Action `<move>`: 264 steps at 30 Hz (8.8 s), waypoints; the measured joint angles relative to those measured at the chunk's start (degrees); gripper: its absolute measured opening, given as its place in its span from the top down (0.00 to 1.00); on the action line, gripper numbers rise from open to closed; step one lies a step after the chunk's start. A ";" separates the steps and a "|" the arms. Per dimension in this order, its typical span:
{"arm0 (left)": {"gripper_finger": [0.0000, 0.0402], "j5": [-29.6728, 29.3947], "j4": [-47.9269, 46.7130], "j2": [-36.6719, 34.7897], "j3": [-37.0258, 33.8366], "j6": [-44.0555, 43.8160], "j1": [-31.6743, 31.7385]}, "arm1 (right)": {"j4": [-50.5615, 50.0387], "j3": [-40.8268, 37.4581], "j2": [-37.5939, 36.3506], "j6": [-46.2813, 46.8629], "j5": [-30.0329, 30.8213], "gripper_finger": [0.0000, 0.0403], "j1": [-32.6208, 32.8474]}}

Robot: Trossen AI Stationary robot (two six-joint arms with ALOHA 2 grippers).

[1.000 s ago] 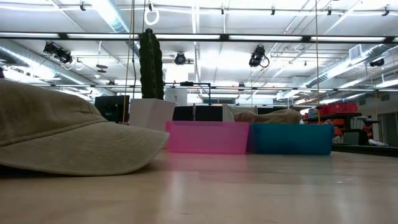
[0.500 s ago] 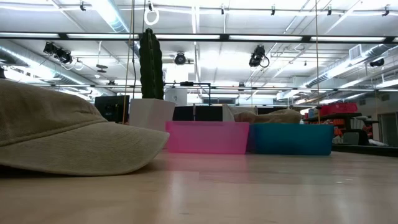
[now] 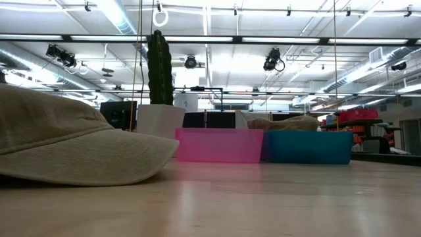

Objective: Pick & Place hat
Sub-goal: Put the right blue cap into the pink bin

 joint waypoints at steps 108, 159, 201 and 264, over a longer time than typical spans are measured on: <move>0.97 46.09 -40.02 -9.68 0.02 5.97 1.01 | -37.79 0.02 -8.92 7.62 -23.20 0.35 -4.58; 0.40 32.40 -43.30 -6.56 -0.02 11.04 2.62 | -18.42 0.02 -1.24 12.13 -34.13 0.99 -1.92; 0.54 16.57 -68.36 -15.41 0.00 4.03 -5.47 | -37.43 -1.99 2.74 13.85 -32.80 0.98 -13.43; 0.56 -35.36 -63.64 11.82 7.41 50.81 -11.61 | 16.41 -24.55 16.61 63.37 -11.90 0.98 -19.13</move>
